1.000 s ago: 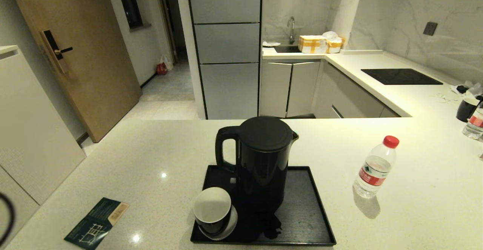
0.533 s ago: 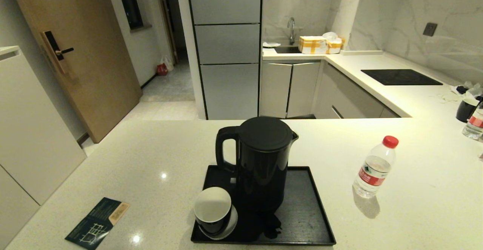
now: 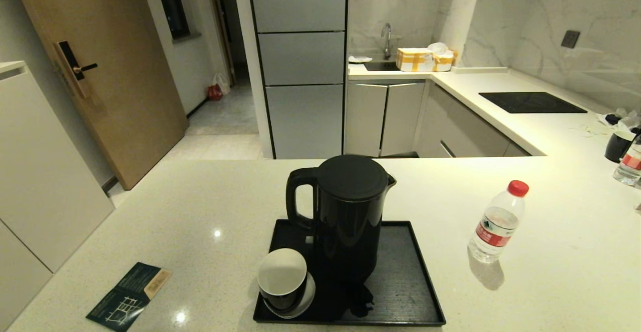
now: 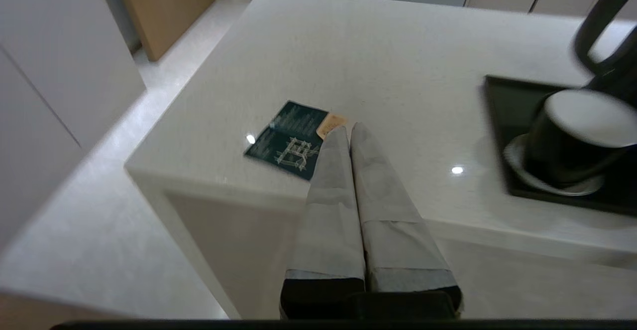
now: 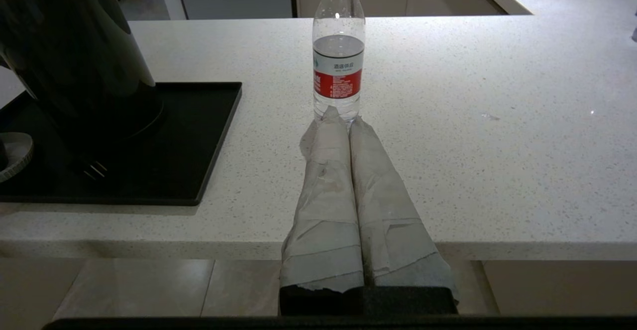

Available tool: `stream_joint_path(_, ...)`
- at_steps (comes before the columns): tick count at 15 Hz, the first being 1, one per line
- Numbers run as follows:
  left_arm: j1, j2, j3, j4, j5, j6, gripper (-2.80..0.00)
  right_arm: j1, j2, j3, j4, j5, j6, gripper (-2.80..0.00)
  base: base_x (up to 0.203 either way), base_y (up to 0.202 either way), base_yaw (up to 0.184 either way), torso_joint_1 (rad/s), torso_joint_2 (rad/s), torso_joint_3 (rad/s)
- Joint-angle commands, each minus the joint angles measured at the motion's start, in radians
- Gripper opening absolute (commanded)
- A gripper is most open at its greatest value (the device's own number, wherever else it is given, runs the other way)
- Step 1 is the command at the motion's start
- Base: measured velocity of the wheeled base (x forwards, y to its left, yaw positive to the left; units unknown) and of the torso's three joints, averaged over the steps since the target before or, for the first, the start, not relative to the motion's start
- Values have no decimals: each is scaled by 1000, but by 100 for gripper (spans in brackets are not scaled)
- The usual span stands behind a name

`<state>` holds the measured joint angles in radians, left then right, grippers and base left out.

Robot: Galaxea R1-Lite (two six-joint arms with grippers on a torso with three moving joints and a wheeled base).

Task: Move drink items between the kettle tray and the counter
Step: Return the bottled water to its original position

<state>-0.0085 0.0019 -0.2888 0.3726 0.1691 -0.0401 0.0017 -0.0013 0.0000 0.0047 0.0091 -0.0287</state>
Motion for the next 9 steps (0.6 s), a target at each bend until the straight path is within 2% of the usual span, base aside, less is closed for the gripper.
stream_joint_path(1, 1, -1, 236, -407, -10, 117, -280, 0, 1, 0, 0, 1, 0, -280, 0, 0, 0, 0, 0, 0)
stream_joint_path(2, 1, -1, 280, -496, -53, 132, -280, 0, 1, 0, 0, 0, 0, -280, 0, 0, 0, 0, 0, 0)
stream_joint_path(3, 1, -1, 289, -509, -96, 124, -280, 0, 1, 0, 0, 0, 0, -280, 0, 0, 0, 0, 0, 0)
stream_joint_path(5, 1, -1, 288, -365, -166, 105, -280, 0, 1, 0, 0, 0, 0, -280, 0, 0, 0, 0, 0, 0)
stream_joint_path(7, 1, 0, 287, -366, -178, 117, -280, 1, 1, 0, 0, 0, 0, -280, 0, 0, 0, 0, 0, 0)
stream_joint_path(9, 1, -2, 289, -371, -172, 91, -280, 1, 1, 0, 0, 0, 0, -280, 0, 0, 0, 0, 0, 0)
